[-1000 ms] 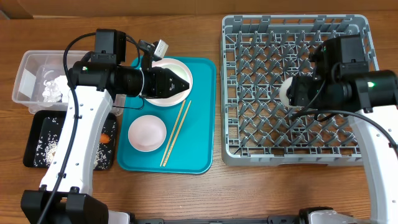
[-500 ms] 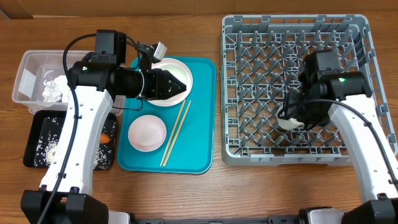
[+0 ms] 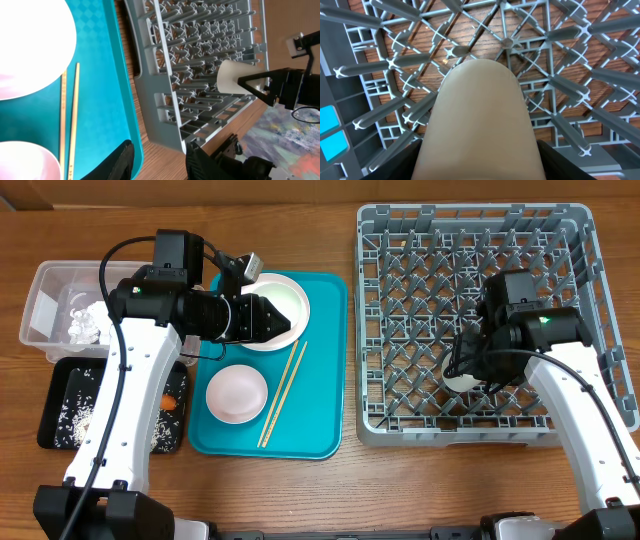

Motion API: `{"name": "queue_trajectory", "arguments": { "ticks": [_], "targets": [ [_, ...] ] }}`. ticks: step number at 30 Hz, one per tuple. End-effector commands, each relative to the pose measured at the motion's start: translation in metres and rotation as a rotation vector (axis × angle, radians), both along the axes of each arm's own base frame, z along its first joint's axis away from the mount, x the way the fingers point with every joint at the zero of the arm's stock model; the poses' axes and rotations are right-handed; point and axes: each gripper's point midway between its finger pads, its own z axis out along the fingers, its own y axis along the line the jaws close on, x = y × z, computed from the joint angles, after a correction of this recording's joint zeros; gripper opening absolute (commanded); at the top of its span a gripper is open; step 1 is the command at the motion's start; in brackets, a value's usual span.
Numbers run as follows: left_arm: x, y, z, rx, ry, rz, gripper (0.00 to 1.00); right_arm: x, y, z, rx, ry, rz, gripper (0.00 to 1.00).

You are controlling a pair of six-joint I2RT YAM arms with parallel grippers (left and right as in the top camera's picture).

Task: Sort waste into correct bins and load items into the dishwasher
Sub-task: 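Lower the cup upside down into the dish rack with the right gripper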

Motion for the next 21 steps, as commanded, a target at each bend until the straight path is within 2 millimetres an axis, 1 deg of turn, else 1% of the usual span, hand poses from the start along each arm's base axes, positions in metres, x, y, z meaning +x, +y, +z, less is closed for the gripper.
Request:
{"name": "queue_trajectory", "arguments": {
  "ticks": [1,4,10,21],
  "targets": [
    [0.0007,0.0024,0.0063,0.019,-0.022,0.012,0.36,-0.0072,0.0143,-0.0167,0.072,0.056,0.016,0.45],
    [0.0008,0.0023,0.0064,0.019,-0.023,0.012,0.37,-0.0074,0.0176,-0.0163,0.090,0.058,0.019,0.44],
    [0.0008,0.0023,0.0064,0.019,-0.022,0.012,0.37,-0.0050,0.0177,-0.0157,0.090,0.047,0.023,0.43],
    [0.0009,0.0023,0.0063,0.019,-0.022,0.012,0.38,-0.0070,0.0176,-0.0151,0.090,0.055,0.022,0.43]
  ]
}}
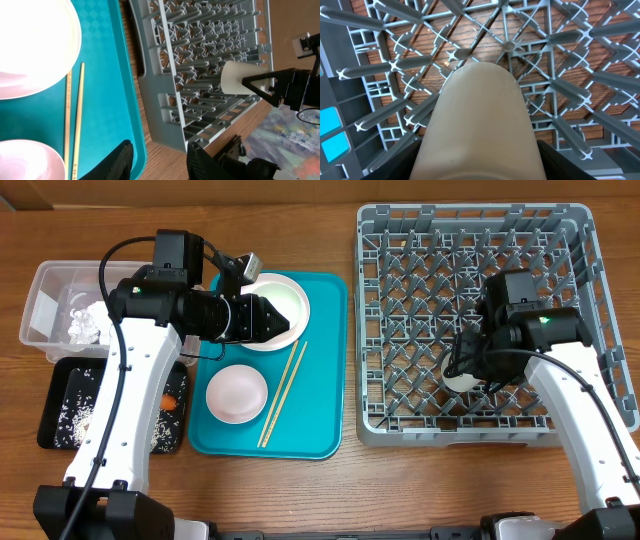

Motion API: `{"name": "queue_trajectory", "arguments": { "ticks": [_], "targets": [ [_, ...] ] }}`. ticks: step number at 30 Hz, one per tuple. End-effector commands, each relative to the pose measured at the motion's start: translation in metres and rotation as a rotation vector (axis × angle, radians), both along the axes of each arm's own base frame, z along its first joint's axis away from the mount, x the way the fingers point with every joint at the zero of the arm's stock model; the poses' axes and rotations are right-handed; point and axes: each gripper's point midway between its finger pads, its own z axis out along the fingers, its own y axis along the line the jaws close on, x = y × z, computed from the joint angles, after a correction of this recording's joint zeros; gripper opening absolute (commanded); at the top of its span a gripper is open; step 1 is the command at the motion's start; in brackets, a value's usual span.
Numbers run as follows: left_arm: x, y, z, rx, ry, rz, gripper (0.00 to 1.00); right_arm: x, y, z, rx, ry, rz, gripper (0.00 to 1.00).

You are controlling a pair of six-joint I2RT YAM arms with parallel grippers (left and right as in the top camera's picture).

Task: Sort waste into correct bins and load items into the dishwasher
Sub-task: 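Lower the cup upside down into the dish rack with the right gripper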

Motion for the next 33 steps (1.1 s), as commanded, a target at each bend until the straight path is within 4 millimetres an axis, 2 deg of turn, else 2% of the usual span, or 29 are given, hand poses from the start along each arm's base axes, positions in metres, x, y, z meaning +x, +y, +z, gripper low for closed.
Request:
{"name": "queue_trajectory", "arguments": {
  "ticks": [1,7,14,20,33],
  "targets": [
    [0.000,0.000,0.008,0.002,-0.021,0.005,0.38,-0.008,0.017,-0.014,0.083,0.060,0.021,0.43],
    [0.000,0.000,0.008,0.002,-0.020,0.005,0.38,-0.004,0.017,-0.004,0.085,0.042,0.022,0.42],
    [0.000,0.000,0.008,0.002,-0.021,0.005,0.38,-0.002,0.017,-0.001,0.086,0.036,0.023,0.42],
    [-0.001,0.000,0.008,0.002,-0.019,0.005,0.38,0.002,0.017,0.013,0.084,0.018,0.023,0.43],
    [-0.001,0.000,0.008,0.003,-0.015,0.005,0.38,-0.007,0.013,0.009,0.065,0.056,0.018,0.45]
  ]
}}
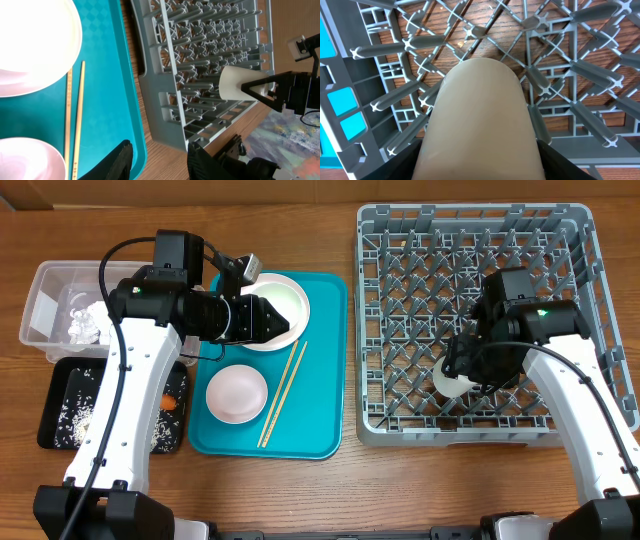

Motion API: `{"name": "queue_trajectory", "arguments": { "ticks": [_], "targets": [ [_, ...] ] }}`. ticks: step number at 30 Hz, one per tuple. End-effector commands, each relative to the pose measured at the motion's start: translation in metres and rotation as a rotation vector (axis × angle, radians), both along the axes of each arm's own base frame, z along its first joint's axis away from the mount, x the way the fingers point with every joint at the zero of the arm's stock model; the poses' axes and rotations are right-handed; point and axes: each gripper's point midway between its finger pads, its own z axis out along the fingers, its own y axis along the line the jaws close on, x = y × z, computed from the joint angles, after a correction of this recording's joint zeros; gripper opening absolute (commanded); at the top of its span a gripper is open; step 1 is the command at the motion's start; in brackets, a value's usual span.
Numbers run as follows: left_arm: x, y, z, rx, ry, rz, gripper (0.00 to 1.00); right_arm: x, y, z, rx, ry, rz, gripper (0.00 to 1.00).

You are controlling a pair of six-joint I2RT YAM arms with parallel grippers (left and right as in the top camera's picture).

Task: Sort waste into correct bins and load items into the dishwasher
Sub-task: 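Lower the cup upside down into the dish rack with the right gripper, then reach the left gripper to the white bowl on the teal tray and grasp its rim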

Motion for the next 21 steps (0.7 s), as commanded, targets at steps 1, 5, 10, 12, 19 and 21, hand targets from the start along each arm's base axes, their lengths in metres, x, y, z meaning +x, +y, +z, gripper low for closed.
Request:
{"name": "queue_trajectory", "arguments": {
  "ticks": [1,5,10,12,19,21],
  "targets": [
    [0.000,0.000,0.009,-0.001,-0.022,0.003,0.39,0.004,0.002,0.008,0.003,-0.024,0.004,0.47],
    [0.000,0.000,0.009,-0.001,-0.022,0.003,0.40,0.004,0.002,0.008,0.003,-0.024,0.004,0.64],
    [0.000,0.000,0.008,0.000,-0.022,0.003,0.43,0.004,0.002,0.008,0.003,-0.024,0.004,1.00],
    [0.000,0.001,0.008,0.007,-0.023,0.007,0.43,0.004,0.002,0.008,0.003,-0.024,0.004,1.00],
    [0.002,0.007,0.002,0.052,-0.022,0.025,0.45,0.005,0.003,0.008,0.007,-0.029,0.004,1.00],
    [0.005,0.011,0.000,0.081,-0.029,0.038,0.45,0.006,0.006,0.009,0.024,-0.033,0.007,1.00]
  ]
}}
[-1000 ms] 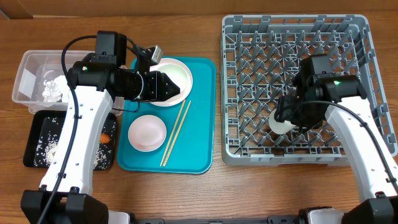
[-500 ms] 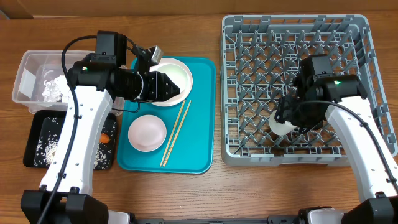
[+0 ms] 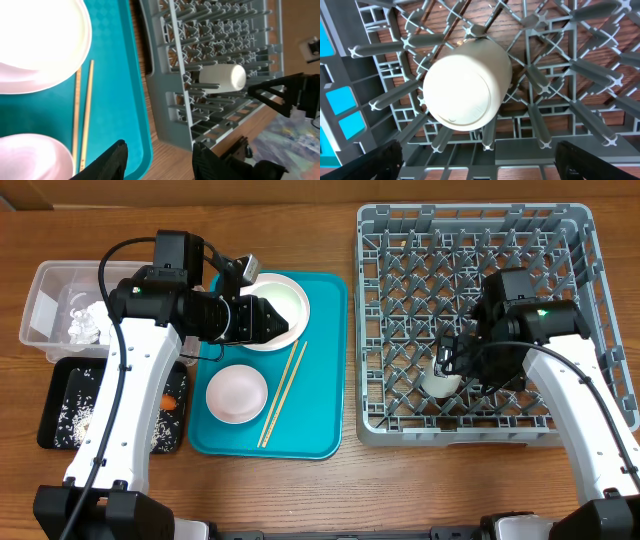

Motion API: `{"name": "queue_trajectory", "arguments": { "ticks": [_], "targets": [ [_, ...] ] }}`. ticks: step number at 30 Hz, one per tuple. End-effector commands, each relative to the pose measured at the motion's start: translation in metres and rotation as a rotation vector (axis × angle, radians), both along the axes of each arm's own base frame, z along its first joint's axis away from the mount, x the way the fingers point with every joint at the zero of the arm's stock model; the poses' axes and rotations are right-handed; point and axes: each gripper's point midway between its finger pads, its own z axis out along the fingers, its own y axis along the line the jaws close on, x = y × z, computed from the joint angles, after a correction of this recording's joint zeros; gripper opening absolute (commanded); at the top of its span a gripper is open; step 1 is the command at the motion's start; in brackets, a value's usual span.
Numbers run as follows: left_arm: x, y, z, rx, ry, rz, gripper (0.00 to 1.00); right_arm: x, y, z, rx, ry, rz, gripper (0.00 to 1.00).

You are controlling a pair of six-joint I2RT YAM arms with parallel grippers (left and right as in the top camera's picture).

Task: Sort waste into correct bins and load items into the dishwasher
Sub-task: 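Reach the left gripper to the white bowl on the teal tray and grasp its rim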

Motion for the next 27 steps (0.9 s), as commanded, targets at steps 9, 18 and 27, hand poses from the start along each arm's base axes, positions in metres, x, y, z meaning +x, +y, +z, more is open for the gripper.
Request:
{"name": "queue_trajectory", "arguments": {
  "ticks": [9,18,27],
  "targets": [
    [0.034,0.039,-0.033,0.269,-0.003,0.196,0.44,0.010,0.008,0.010,0.037,-0.049,0.008,1.00],
    [0.084,0.053,-0.093,0.401,0.018,0.342,0.50,0.010,0.008,0.010,0.035,-0.049,0.009,1.00],
    [0.109,0.057,-0.156,0.436,0.088,0.413,0.55,0.010,0.007,0.010,0.033,-0.049,0.009,1.00]
  ]
}}
